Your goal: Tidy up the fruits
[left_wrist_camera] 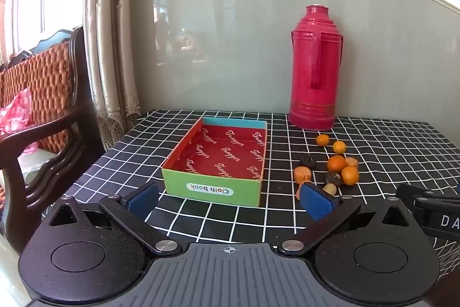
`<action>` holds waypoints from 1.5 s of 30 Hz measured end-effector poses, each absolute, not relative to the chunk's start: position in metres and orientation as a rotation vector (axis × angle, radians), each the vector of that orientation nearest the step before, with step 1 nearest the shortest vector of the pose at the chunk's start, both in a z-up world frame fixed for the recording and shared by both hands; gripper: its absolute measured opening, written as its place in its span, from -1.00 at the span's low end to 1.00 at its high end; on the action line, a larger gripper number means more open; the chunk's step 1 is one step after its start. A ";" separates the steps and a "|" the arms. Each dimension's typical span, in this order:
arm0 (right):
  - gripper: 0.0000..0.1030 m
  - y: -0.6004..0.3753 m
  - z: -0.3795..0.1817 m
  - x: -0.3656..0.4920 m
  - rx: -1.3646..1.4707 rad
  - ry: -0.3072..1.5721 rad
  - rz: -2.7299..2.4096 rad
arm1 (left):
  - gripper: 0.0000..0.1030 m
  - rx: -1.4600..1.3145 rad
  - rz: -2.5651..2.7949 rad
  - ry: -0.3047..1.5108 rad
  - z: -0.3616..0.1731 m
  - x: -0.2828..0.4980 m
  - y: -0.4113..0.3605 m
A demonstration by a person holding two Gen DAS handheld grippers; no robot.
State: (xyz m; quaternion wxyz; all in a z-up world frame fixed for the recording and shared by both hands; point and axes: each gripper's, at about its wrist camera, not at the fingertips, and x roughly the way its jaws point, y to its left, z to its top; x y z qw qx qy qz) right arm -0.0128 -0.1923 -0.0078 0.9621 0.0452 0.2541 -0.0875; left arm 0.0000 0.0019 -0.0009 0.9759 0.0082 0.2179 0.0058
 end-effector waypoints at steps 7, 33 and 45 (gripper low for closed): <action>0.89 -0.192 -0.008 -0.013 0.100 0.511 -0.180 | 1.00 0.058 0.013 0.454 -0.005 -0.001 -0.007; 0.89 -0.192 -0.008 -0.012 0.083 0.518 -0.179 | 1.00 0.046 0.011 0.471 -0.011 0.004 -0.002; 0.89 -0.192 -0.009 -0.010 0.076 0.526 -0.173 | 1.00 0.043 0.010 0.471 -0.011 0.003 -0.002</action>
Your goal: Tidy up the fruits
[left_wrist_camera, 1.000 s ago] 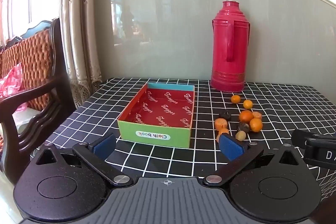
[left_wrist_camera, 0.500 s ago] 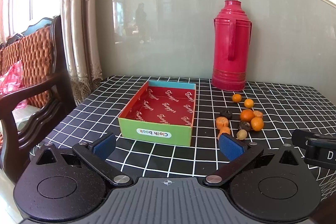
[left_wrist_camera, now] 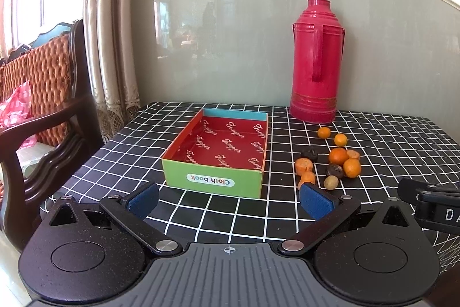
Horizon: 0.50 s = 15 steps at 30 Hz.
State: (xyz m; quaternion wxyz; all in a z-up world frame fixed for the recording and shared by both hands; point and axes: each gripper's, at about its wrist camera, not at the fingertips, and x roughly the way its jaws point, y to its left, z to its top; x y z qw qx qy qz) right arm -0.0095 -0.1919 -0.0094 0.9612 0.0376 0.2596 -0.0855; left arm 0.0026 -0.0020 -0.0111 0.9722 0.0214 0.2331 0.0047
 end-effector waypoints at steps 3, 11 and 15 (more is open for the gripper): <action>0.89 -0.192 -0.010 -0.008 0.077 0.528 -0.171 | 1.00 0.039 0.010 0.472 -0.011 0.003 -0.001; 0.89 -0.194 -0.011 -0.008 0.082 0.529 -0.169 | 1.00 0.039 0.008 0.471 -0.010 0.002 0.001; 0.89 -0.194 -0.012 -0.008 0.082 0.529 -0.169 | 1.00 0.038 0.007 0.472 -0.010 0.003 0.001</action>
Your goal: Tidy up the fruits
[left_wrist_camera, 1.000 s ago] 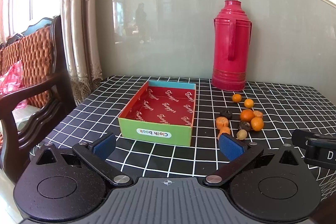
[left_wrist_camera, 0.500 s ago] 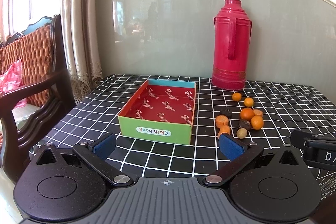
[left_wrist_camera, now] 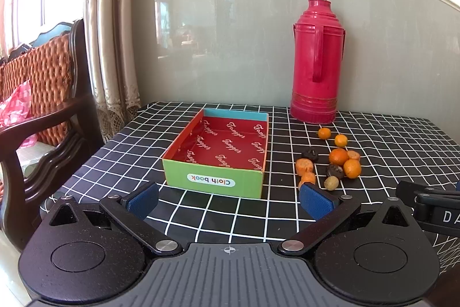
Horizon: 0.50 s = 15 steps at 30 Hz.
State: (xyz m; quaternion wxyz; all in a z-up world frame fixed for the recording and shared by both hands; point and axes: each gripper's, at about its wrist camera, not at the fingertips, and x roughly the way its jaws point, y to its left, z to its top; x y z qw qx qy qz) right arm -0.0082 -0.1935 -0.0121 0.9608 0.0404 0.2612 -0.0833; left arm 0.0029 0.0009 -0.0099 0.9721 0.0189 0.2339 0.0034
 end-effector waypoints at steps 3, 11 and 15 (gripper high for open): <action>0.89 -0.193 -0.013 -0.009 0.083 0.530 -0.166 | 1.00 0.038 0.007 0.473 -0.010 0.003 0.001; 0.89 -0.194 -0.012 -0.009 0.086 0.526 -0.172 | 1.00 0.045 0.005 0.468 -0.009 0.004 0.002; 0.89 -0.196 -0.012 -0.009 0.088 0.527 -0.175 | 1.00 0.051 0.003 0.466 -0.009 0.004 0.000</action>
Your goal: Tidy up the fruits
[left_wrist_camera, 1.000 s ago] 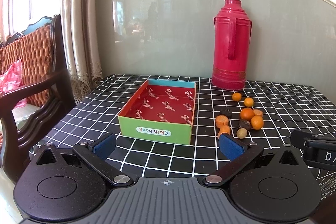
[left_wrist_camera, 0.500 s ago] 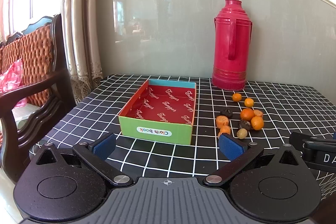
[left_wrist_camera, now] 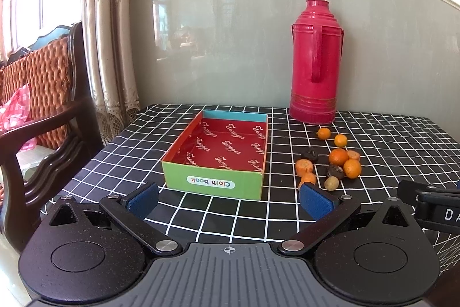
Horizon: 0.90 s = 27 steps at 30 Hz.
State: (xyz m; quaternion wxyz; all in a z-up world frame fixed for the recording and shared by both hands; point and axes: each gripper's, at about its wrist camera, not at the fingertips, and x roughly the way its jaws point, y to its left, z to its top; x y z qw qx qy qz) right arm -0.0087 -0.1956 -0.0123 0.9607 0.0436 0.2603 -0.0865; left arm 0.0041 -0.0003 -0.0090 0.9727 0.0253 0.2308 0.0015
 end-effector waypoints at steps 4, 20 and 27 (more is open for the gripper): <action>0.89 -0.197 -0.011 -0.009 0.089 0.523 -0.180 | 1.00 0.054 0.001 0.463 -0.008 0.005 -0.001; 0.89 -0.236 -0.019 -0.003 0.156 0.492 -0.277 | 1.00 0.163 -0.045 0.450 -0.015 0.023 -0.029; 0.89 -0.269 -0.036 0.002 0.218 0.498 -0.332 | 1.00 0.269 -0.112 0.456 -0.036 0.040 -0.060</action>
